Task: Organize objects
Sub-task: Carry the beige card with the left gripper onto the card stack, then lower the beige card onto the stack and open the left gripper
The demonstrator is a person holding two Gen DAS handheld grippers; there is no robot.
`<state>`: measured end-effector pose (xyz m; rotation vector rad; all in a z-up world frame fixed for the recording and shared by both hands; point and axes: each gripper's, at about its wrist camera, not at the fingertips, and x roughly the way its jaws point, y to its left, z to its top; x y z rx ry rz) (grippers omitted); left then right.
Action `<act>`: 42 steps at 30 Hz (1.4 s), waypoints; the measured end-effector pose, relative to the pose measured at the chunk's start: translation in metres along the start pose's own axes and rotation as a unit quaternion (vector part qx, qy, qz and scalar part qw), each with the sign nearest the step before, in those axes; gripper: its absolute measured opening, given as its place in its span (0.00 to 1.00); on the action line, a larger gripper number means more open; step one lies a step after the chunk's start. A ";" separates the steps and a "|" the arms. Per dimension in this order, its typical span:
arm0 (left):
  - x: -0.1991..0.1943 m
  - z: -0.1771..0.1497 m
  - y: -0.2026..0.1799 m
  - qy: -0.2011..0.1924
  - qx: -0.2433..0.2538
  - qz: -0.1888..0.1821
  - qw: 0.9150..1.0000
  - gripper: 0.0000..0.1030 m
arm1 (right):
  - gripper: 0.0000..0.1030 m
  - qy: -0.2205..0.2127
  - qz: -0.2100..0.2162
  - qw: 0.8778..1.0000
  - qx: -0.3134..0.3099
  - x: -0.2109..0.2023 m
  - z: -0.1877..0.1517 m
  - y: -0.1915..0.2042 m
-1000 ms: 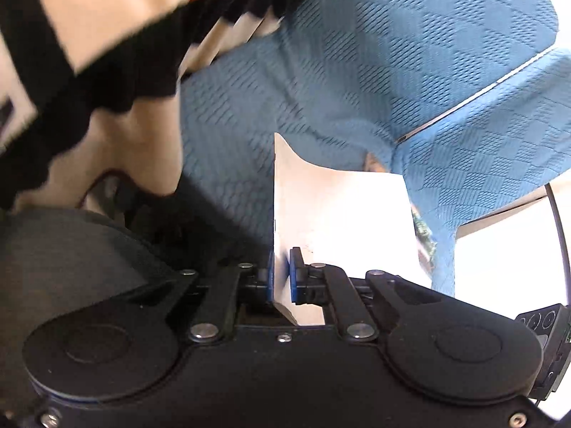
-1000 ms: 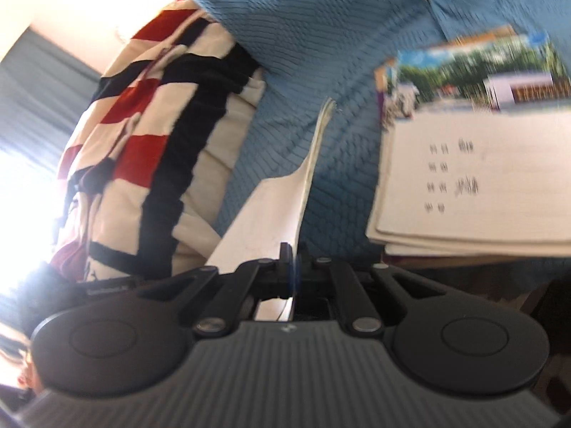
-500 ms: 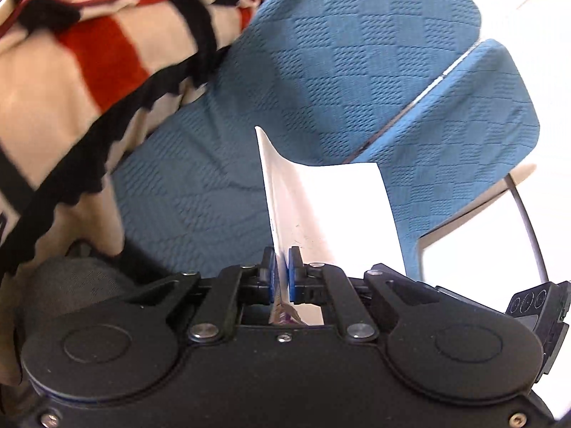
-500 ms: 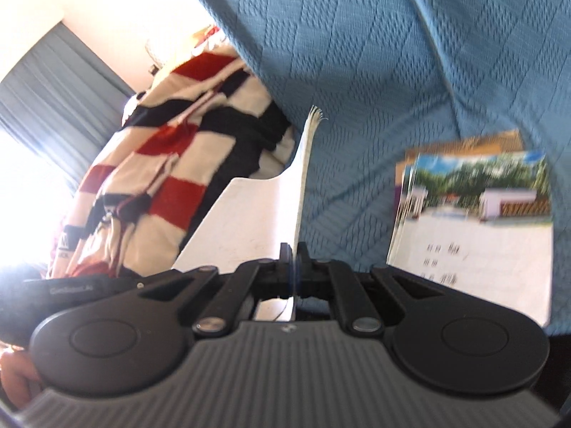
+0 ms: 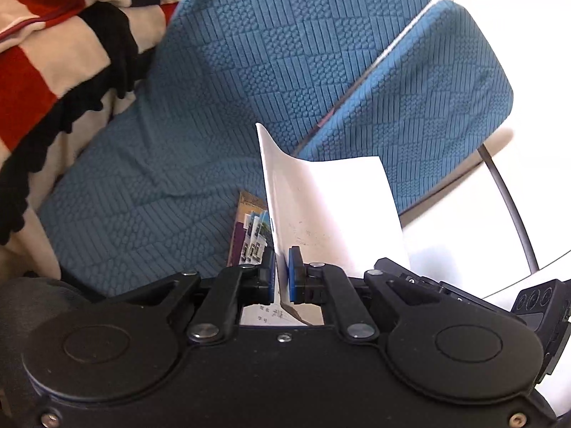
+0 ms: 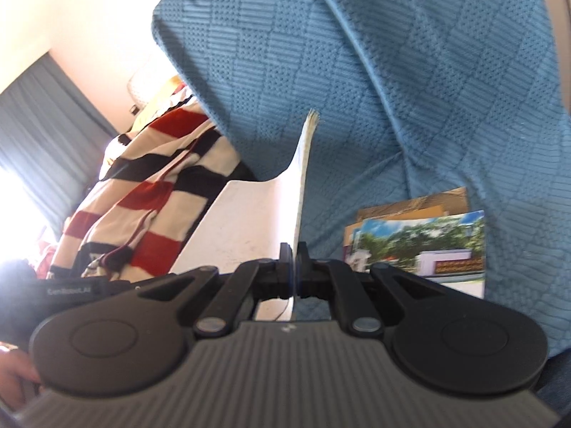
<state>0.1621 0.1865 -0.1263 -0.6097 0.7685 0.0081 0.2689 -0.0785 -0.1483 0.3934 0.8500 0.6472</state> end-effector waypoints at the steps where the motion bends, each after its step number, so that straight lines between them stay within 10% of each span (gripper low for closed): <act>1: 0.006 -0.001 -0.003 0.004 0.006 0.002 1.000 0.06 | 0.04 -0.002 -0.004 1.000 0.001 -0.001 0.000 -0.004; 33: 0.154 -0.056 0.010 0.117 0.025 0.069 0.990 0.08 | 0.07 0.062 -0.088 0.994 0.022 0.049 -0.061 -0.115; 42: 0.144 -0.054 0.010 0.115 0.036 0.087 0.989 0.27 | 0.33 0.081 -0.120 0.988 0.058 0.054 -0.062 -0.128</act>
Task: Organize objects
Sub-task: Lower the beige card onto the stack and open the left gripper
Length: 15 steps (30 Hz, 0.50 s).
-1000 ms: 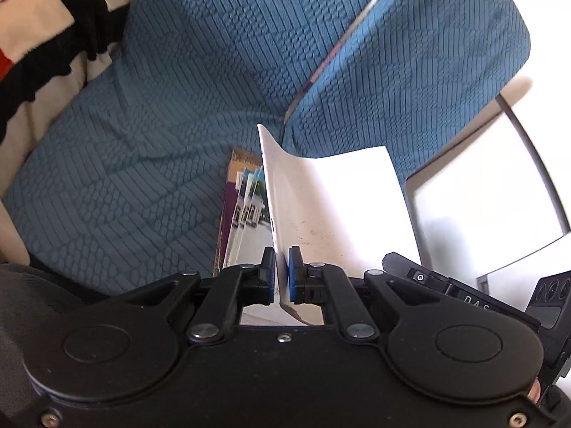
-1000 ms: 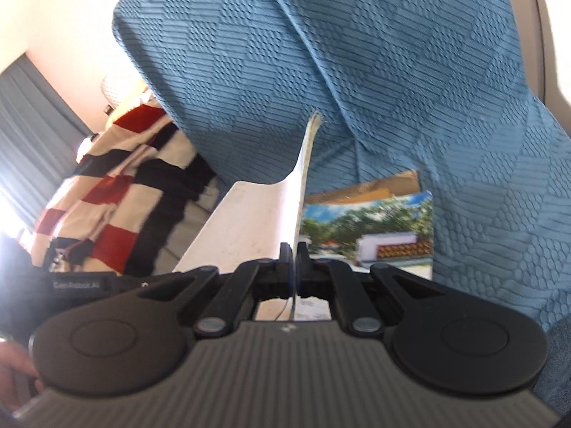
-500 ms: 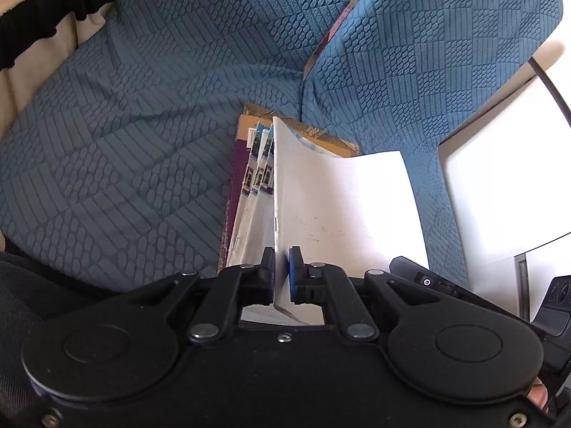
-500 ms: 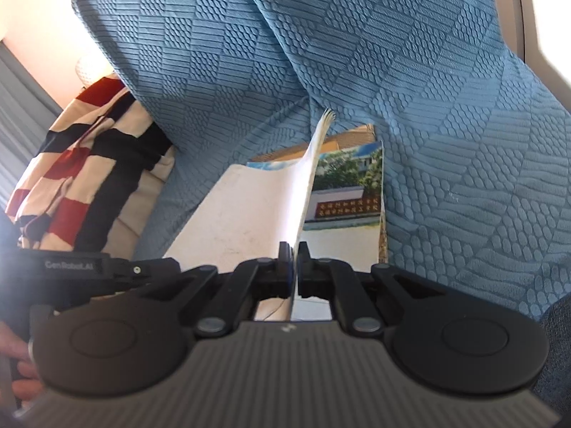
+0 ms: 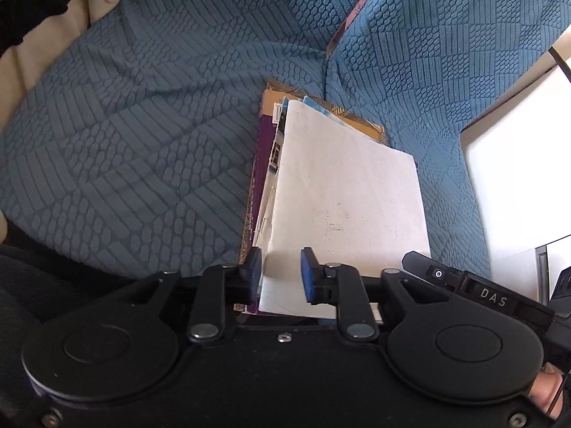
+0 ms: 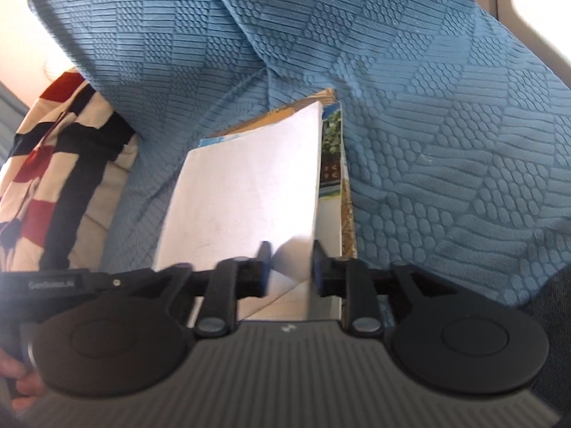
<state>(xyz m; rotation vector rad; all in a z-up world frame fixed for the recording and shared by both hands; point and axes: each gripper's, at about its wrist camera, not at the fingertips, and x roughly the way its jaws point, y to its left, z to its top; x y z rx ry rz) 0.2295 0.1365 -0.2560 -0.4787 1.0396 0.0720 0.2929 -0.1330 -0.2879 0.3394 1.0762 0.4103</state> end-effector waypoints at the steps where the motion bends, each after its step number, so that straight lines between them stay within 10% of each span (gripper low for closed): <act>1: -0.004 -0.001 0.000 -0.004 0.001 0.002 1.000 0.29 | 0.39 0.004 -0.003 1.000 0.002 -0.002 0.001 0.001; 15: -0.093 0.011 -0.033 -0.078 0.034 0.002 0.996 0.31 | 0.43 -0.047 -0.030 0.998 -0.034 -0.081 0.035 0.035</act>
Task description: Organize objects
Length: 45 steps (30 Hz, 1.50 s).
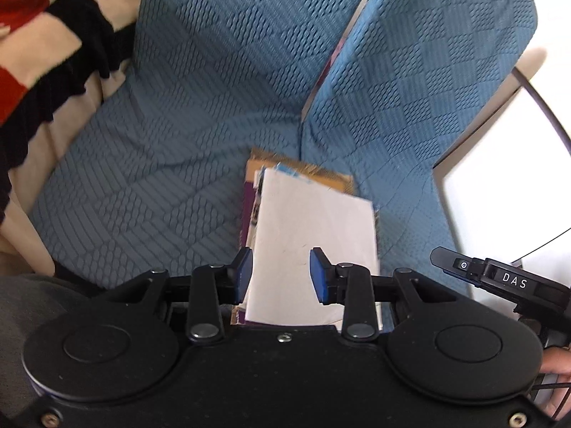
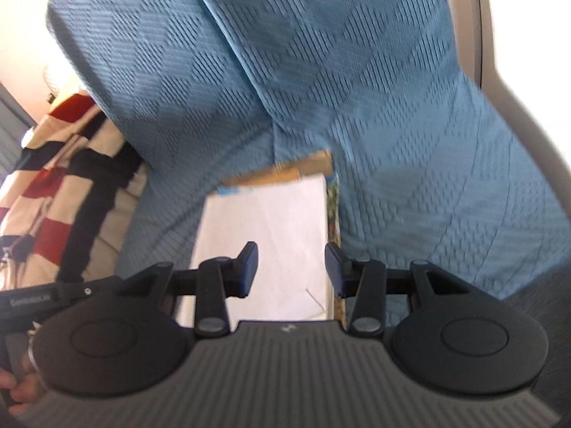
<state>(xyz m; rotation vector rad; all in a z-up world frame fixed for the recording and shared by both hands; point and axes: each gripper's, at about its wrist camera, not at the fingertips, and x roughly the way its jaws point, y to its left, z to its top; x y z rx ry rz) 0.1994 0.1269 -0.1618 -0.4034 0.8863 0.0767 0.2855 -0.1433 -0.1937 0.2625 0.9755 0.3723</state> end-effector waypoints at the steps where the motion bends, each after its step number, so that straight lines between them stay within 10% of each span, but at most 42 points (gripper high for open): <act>1: -0.006 0.002 -0.004 -0.005 0.003 -0.003 1.000 0.31 | 0.43 -0.006 0.000 1.000 -0.004 -0.007 0.003 0.004; 20: -0.121 -0.011 -0.042 -0.095 0.031 -0.009 0.995 0.36 | 0.43 -0.095 0.026 0.993 -0.064 -0.134 0.001 0.063; 36: -0.123 -0.067 -0.049 -0.094 0.045 0.012 0.995 0.53 | 0.43 -0.091 -0.007 0.993 -0.076 -0.148 -0.071 0.063; 45: -0.134 -0.088 -0.063 -0.119 0.067 0.016 0.991 0.89 | 0.78 -0.121 -0.031 0.990 -0.067 -0.153 -0.090 0.054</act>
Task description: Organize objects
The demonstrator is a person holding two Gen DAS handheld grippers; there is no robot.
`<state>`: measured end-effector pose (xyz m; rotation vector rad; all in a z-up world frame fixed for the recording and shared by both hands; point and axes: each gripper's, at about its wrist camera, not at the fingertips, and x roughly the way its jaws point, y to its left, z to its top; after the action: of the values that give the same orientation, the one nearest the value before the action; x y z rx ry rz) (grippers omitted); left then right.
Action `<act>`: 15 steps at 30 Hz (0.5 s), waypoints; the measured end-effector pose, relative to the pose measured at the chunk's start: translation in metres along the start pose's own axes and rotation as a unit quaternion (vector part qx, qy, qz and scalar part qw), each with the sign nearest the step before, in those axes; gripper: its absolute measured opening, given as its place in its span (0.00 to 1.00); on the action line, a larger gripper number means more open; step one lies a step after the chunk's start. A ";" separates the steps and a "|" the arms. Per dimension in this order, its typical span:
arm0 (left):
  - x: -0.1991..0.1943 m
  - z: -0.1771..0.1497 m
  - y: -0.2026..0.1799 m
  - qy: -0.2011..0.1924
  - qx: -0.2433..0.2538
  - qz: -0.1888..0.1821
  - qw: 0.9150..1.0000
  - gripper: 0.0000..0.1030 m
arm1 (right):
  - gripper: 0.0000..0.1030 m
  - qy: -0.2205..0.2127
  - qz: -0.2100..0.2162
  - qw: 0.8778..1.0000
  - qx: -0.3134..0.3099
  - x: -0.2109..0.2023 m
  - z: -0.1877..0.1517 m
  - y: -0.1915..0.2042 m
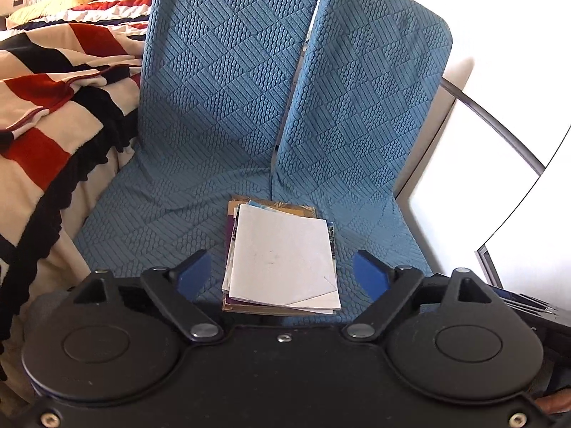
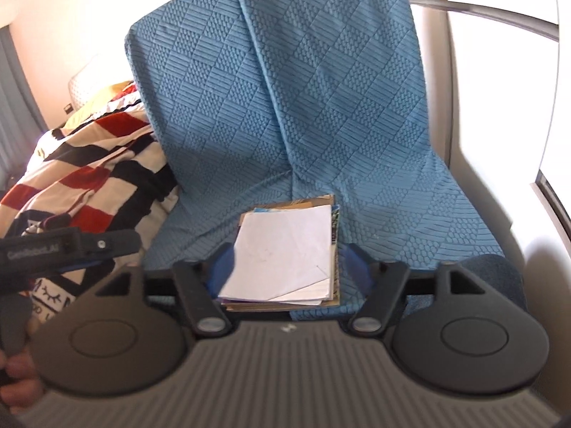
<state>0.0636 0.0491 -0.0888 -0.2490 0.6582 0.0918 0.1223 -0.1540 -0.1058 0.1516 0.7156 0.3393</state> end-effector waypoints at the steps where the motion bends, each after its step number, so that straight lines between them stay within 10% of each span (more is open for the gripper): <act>1: -0.001 -0.002 -0.001 0.002 -0.001 0.001 1.000 0.92 | 0.82 0.001 -0.003 1.000 0.001 -0.001 -0.002 -0.001; 15: 0.003 -0.012 0.008 0.030 -0.017 0.030 0.999 0.99 | 0.89 0.026 0.003 1.000 -0.007 0.006 -0.009 0.002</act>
<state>0.0579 0.0533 -0.1014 -0.2646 0.7254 0.1536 0.1203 -0.1494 -0.1156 0.1310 0.7645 0.3550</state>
